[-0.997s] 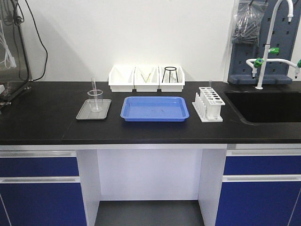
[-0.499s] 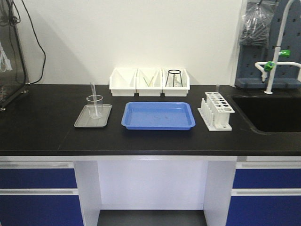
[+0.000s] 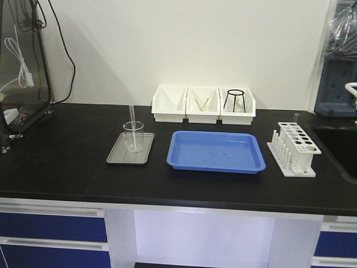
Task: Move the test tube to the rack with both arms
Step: 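Drive the base forward toward the bench with the white bins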
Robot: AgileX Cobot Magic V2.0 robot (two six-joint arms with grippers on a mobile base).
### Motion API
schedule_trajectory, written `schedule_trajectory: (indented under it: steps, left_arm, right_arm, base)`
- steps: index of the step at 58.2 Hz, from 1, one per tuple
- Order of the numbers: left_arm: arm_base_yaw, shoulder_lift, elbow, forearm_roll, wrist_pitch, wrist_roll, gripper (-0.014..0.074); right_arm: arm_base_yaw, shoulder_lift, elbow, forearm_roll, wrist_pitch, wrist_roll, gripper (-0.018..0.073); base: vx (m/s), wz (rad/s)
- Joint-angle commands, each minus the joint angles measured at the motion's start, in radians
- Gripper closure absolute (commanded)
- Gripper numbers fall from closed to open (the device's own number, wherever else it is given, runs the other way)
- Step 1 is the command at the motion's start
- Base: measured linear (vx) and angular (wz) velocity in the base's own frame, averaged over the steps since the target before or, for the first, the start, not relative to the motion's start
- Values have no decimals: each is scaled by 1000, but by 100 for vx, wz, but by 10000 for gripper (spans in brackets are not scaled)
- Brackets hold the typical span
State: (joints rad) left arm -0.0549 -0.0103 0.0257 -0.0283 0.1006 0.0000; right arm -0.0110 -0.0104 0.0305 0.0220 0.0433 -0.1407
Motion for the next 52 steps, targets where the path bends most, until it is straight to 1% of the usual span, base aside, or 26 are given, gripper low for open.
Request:
schedule_trajectory:
  steps: [1,18,52]
  left_arm:
    - [-1,-17,4,-9,-84,-8,599]
    - [-1,-17,4,-9,-84,-8,599]
    - [-1,-17,4,-9,-84,-8,599]
  right_arm:
    - [1,-13,2,-3,-75,-1,570]
    - [1,-13,2,-3,-76,-1,570]
    - [1,-13,2,-3,-76,-1,570]
  base:
    - [21,8]
    - [21,-1]
    - [27,-14]
